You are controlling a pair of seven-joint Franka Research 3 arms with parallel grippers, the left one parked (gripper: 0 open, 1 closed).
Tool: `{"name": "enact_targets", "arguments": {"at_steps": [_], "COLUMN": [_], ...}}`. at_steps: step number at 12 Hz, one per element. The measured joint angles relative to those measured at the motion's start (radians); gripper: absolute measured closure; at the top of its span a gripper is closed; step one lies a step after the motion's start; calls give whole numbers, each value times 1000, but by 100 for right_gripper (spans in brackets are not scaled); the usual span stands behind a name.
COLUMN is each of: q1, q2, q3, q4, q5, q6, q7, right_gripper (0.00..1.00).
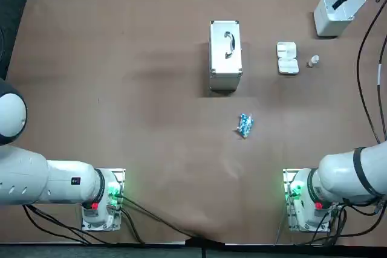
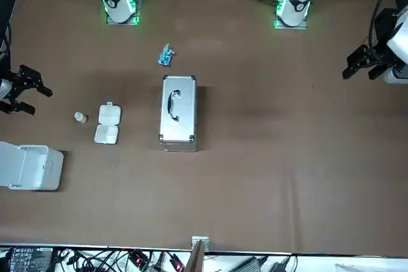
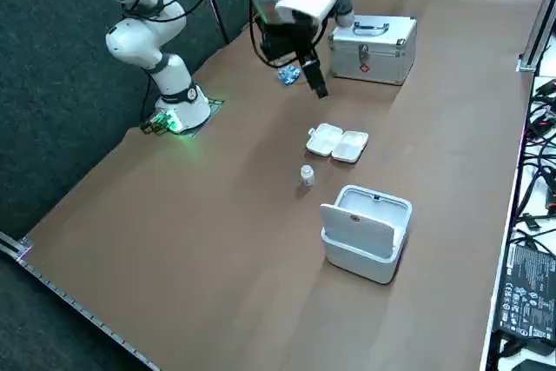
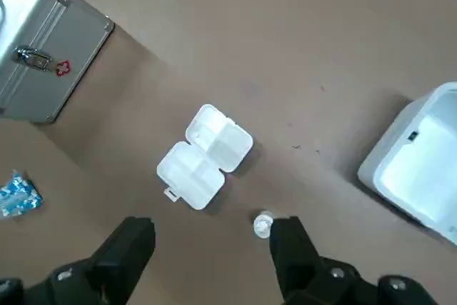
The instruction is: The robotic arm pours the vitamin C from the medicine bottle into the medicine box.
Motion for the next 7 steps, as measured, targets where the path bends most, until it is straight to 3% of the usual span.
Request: {"name": "enact_targets", "arguments": {"at_steps": [2,7], "q1": [-6,-78], "q2": [4,7], "q3": [-18,-23], "q4": [-43,-187], "q5": [39,177], "q6": [39,157], "q7": [-55,-271], "right_gripper": [0,0]}}
